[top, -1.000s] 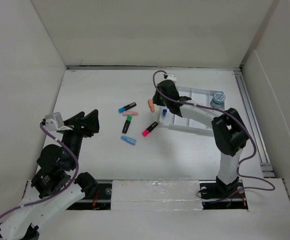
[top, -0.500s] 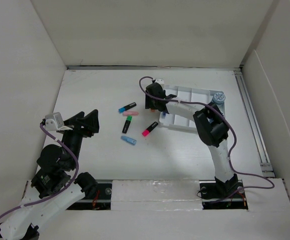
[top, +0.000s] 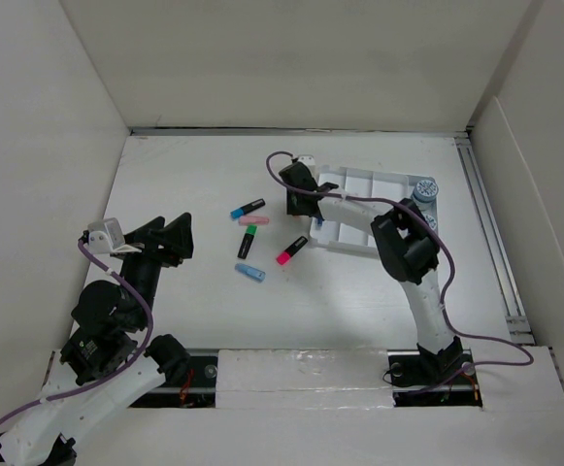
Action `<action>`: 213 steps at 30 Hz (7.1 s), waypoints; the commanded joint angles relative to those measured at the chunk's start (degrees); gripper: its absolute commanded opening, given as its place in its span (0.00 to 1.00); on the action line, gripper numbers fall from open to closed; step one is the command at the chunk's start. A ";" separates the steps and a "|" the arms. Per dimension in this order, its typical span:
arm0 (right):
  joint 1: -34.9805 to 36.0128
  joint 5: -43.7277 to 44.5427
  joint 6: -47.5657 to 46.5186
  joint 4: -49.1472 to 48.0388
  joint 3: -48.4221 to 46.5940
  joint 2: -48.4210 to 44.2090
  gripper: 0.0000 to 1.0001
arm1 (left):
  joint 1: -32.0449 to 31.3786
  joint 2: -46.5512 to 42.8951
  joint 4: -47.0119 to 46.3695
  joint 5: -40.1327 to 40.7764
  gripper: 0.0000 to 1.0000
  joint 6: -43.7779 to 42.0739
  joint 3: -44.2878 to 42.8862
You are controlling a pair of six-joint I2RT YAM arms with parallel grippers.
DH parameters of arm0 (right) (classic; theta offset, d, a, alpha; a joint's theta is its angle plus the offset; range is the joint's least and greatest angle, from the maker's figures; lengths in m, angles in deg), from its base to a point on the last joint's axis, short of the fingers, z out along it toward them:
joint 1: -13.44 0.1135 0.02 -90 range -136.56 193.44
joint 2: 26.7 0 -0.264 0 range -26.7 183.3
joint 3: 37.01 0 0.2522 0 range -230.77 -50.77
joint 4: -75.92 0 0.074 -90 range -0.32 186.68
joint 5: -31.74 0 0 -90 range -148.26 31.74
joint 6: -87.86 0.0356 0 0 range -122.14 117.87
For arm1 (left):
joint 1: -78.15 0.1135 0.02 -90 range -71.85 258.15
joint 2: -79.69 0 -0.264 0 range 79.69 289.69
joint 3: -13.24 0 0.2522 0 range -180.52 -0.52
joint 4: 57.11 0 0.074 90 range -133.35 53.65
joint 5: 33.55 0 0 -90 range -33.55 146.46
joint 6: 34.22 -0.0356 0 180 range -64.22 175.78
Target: Organize the desk
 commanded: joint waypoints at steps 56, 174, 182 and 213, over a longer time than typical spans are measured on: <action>9.50 -9.62 -6.55 -9.04 5.39 -9.91 0.64 | 0.11 -0.20 -2.03 -0.95 0.61 -0.36 0.34; 10.47 -26.18 -23.25 5.89 -16.05 7.93 0.68 | 0.11 -0.55 -2.56 -2.01 0.61 -0.54 0.25; 10.47 -25.37 -24.22 10.72 -29.13 16.10 0.79 | 0.11 -1.08 -2.56 -2.01 0.61 -0.45 0.16; 12.59 -24.22 -17.47 -12.01 -0.44 -6.46 0.13 | 0.11 -0.91 -2.47 -1.83 0.61 -0.45 0.25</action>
